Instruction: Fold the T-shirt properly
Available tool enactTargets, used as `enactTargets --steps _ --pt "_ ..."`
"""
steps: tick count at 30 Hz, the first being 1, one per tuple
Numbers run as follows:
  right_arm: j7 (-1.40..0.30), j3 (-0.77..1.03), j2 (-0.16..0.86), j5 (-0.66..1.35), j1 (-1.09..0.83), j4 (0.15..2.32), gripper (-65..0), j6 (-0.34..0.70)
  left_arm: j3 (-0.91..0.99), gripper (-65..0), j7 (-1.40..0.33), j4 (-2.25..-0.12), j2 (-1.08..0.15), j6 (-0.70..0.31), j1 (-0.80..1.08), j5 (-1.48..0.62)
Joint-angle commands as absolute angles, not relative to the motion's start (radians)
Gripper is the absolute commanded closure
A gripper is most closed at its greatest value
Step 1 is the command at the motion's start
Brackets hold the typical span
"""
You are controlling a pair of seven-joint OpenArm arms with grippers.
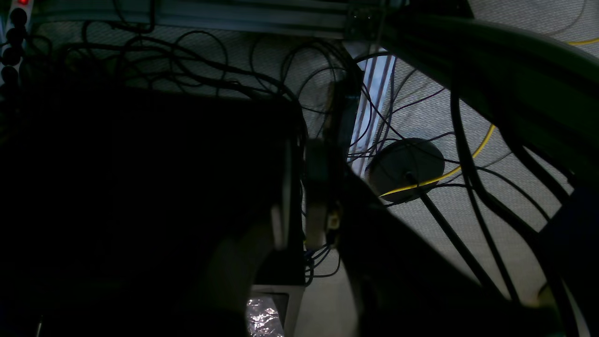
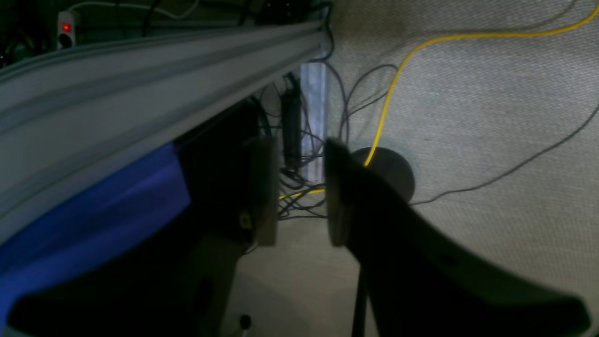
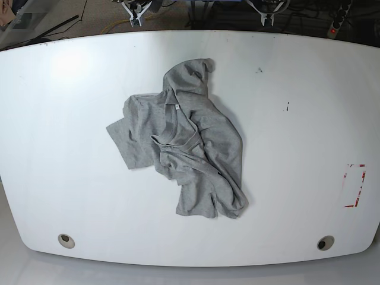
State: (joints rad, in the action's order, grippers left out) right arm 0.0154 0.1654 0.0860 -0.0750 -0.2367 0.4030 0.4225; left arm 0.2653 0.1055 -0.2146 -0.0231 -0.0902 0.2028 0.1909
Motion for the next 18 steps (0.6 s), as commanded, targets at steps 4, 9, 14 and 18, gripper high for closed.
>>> enactTargets --steps 4,9,14,18 --pt "0.019 0.165 0.082 -0.073 -0.232 0.410 -16.6 0.426 0.265 -5.6 0.108 -0.211 -0.024 -0.094 0.219 0.197" --pt "0.044 0.165 0.084 -0.073 -0.232 0.410 -16.6 0.426 0.265 -5.6 0.110 -0.213 -0.024 -0.094 0.219 0.197" --pt "0.058 0.165 0.084 -0.073 -0.232 0.410 -16.6 0.426 0.265 -5.4 0.110 -0.216 -0.024 -0.094 0.220 0.197" --pt "0.058 0.165 0.084 -0.068 -0.240 0.414 -16.3 0.426 0.265 -5.0 0.111 -0.223 -0.025 -0.094 0.223 0.196"
